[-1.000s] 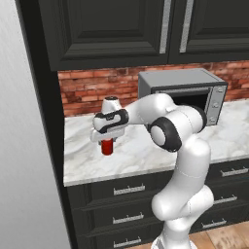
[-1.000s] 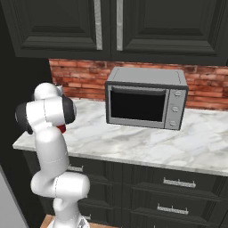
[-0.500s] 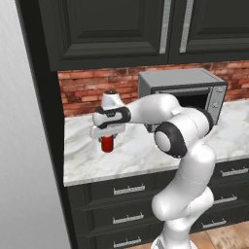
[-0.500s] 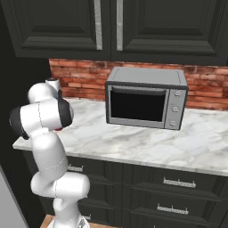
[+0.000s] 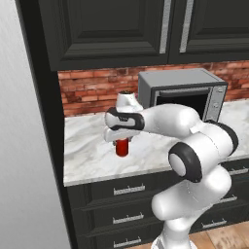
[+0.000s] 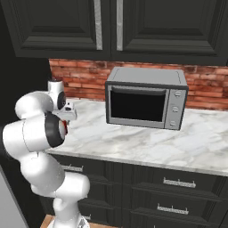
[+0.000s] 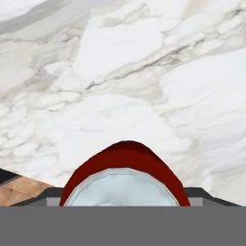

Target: Four empty soda cans are scattered around the kitchen. Gather all the cans and cluster them next to the stove for recycling.

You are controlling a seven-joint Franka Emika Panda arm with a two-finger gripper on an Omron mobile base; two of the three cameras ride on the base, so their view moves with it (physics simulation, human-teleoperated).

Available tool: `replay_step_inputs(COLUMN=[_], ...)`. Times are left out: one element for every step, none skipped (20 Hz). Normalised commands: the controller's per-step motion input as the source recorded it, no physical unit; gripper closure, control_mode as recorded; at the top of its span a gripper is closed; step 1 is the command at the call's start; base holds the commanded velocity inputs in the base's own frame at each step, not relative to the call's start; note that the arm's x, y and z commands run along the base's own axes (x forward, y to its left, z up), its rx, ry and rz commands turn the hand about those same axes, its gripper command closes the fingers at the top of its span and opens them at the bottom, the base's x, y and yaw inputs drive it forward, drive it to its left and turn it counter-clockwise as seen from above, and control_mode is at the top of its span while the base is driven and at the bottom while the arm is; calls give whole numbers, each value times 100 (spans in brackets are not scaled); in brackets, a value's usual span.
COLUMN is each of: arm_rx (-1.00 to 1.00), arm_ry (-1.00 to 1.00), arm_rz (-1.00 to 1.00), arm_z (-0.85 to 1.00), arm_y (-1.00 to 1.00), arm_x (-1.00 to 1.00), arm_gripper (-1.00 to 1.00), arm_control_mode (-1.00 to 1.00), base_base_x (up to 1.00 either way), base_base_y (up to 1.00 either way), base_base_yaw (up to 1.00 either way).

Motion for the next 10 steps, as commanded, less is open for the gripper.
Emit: replay_step_inputs(arm_rx=[0, 0, 0, 0, 0, 0, 0, 0, 0, 0], arm_ry=[-5, -4, -3, -1, -1, 0, 0, 0, 0, 0], arm_rz=[-5, -6, -6, -7, -7, -7, -7, -7, -7, -7], arm_z=[4, 0, 0, 0, 0, 4, 5, 12, 15, 15], arm_y=[-75, -69, -66, -61, -63, -64, -62, -60, -60, -58], arm_x=[-48, -49, -60, -64, -65, -61, -61, -59, -58, -55], arm_gripper=[100, 100, 100, 100, 100, 100, 100, 100, 100, 100], arm_control_mode=[-100, -100, -100, -100, -100, -100, -100, -100, -100, -100], base_base_x=[0, 0, 0, 0, 0, 0, 0, 0, 0, 0], base_base_y=[0, 0, 0, 0, 0, 0, 0, 0, 0, 0], base_base_yaw=[0, 0, 0, 0, 0, 0, 0, 0, 0, 0])
